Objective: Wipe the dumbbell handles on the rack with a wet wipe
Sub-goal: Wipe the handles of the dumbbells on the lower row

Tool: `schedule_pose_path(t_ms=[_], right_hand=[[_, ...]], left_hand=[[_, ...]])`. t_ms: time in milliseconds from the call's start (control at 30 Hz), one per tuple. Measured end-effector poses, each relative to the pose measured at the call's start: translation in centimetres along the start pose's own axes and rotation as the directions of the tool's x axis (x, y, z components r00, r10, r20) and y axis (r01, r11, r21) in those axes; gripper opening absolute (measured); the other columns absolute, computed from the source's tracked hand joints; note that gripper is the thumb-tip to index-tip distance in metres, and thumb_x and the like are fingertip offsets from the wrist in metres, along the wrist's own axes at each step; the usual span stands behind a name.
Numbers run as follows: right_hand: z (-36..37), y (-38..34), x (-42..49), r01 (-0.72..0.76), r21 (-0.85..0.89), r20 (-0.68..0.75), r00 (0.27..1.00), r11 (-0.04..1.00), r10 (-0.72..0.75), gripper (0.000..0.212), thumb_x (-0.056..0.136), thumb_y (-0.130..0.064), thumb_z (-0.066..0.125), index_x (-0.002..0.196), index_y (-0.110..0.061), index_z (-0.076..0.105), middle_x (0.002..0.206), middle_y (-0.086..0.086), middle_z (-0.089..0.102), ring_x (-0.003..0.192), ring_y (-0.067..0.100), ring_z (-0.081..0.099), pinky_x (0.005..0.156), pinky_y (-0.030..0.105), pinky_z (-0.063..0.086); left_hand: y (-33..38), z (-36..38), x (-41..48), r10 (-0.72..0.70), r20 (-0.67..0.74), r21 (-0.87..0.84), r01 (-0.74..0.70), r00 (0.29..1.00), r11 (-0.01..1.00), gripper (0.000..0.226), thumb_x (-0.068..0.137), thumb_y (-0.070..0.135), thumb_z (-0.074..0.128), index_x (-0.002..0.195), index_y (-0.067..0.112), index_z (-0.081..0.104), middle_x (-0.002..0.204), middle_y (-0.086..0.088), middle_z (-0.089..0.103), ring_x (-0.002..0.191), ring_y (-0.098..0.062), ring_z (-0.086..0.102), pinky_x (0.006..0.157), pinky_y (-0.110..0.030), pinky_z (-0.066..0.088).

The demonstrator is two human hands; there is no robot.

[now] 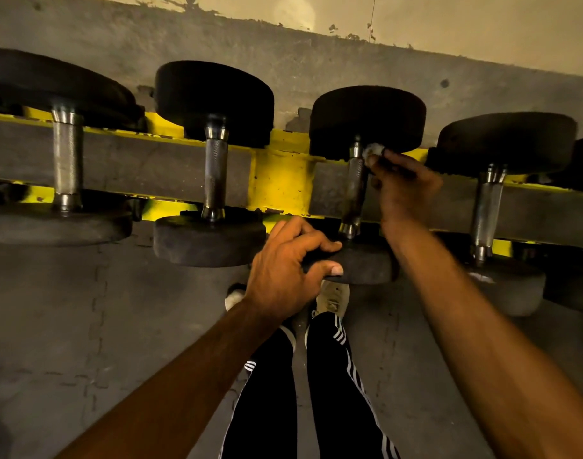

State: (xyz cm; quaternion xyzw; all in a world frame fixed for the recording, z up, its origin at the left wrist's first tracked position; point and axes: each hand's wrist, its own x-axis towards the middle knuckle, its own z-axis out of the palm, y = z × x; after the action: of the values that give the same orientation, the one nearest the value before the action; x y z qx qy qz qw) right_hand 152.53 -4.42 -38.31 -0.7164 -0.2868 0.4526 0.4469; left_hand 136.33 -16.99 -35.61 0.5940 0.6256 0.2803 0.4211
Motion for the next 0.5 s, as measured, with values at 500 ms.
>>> schedule_pose_path(t_ms=[500], right_hand=[[1.9,-3.0,-1.0,0.767,-0.639,0.766,0.642,-0.067,0.040,0.023,0.099,-0.027,0.048,0.112,-0.021,0.067,0.118,0.008,0.065,0.109,0.032,0.060,0.075,0.030,0.033]], left_hand=[[0.3,-0.1,0.0,-0.025,0.000,0.000,0.025,1.000,1.000,0.034,0.072,0.050,0.071,0.100,0.031,0.074,0.098,0.012,0.055,0.101,-0.014,0.054,0.078,-0.042,0.052]])
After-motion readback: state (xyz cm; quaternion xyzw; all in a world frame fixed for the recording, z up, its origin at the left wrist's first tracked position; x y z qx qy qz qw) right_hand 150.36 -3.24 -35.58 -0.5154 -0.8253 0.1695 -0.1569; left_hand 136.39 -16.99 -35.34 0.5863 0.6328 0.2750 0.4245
